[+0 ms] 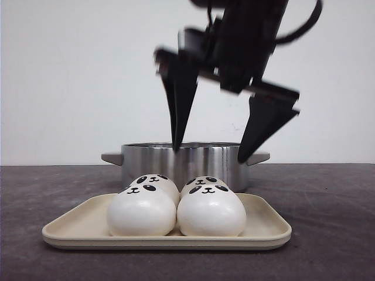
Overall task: Steam buns
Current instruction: 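Lower the open right gripper over the panda bun nearest it, then close the right gripper on the pink-bow panda bun and lift it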
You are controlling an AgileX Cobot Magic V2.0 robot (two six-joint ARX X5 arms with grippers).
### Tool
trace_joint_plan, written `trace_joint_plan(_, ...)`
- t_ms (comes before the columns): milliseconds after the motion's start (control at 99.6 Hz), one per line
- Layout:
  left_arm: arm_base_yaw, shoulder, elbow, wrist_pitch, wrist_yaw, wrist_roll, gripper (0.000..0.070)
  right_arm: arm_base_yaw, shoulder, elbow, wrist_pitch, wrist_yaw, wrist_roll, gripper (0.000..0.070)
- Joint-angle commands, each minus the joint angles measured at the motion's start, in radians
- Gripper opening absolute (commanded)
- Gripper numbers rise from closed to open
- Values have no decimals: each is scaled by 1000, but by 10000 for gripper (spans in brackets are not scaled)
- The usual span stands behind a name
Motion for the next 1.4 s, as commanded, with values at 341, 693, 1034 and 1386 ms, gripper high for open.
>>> trace_joint_plan(341,-10,5,14,4,-1,13,700,-43,120,21,101,27,8,573)
trace_joint_plan(693,-10,19,14,4,-4,13,700,-74,138,21,113,26,10,531)
trace_joint_plan(1034,-10,41,14,4,-4,13,700,-66,145,21,122,0,12,518)
trace_joint_plan(1386,-10,42,14,3,-4,12,700,-49,174,21,122,-1,14,463)
